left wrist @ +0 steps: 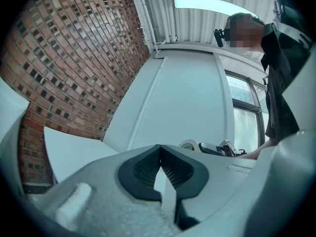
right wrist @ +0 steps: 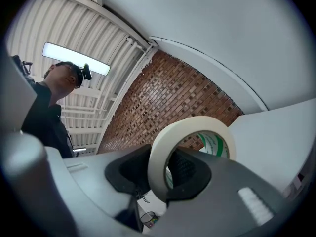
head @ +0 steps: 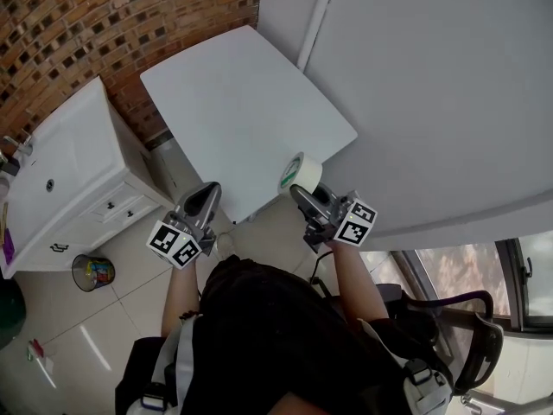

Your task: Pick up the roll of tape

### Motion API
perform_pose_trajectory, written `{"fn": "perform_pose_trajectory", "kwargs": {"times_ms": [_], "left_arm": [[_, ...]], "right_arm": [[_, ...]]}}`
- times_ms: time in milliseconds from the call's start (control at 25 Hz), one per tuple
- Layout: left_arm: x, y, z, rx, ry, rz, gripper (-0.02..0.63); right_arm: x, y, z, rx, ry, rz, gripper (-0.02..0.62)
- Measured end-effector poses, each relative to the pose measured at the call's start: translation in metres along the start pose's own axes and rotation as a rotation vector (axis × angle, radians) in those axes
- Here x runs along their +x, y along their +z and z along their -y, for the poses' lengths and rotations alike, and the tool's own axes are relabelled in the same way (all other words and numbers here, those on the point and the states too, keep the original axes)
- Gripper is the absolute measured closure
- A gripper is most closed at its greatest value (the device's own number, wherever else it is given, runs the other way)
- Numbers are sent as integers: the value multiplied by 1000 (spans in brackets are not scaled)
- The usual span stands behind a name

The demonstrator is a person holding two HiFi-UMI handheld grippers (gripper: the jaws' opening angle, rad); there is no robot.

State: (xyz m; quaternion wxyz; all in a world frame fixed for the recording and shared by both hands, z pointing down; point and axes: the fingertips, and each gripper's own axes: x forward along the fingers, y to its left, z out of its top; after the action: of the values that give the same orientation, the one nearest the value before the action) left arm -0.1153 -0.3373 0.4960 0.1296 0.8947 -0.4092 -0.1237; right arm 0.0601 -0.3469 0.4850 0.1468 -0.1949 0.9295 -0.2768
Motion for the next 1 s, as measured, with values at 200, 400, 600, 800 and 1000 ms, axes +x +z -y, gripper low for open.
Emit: {"fn": "perform_pose_trajectory", "kwargs": {"times_ms": [200, 400, 600, 800, 1000], "left_arm": [[-25, -4, 31, 51, 45, -4, 604], [-44, 0, 65, 106, 94, 15, 604], [-62, -3, 106, 88, 97, 7, 604], [-88, -2, 122, 88, 109, -3, 604], [-111, 6, 127, 104, 102, -3, 604]], "right_arm": [[-43, 5, -25, 33, 30, 37, 483], [-81, 15, -42, 13, 31, 67, 485], [-108, -1, -65, 4, 41, 47, 485], [-116, -8, -86, 34, 66, 92, 485], [-126, -19, -105, 9, 36, 105, 485]]}}
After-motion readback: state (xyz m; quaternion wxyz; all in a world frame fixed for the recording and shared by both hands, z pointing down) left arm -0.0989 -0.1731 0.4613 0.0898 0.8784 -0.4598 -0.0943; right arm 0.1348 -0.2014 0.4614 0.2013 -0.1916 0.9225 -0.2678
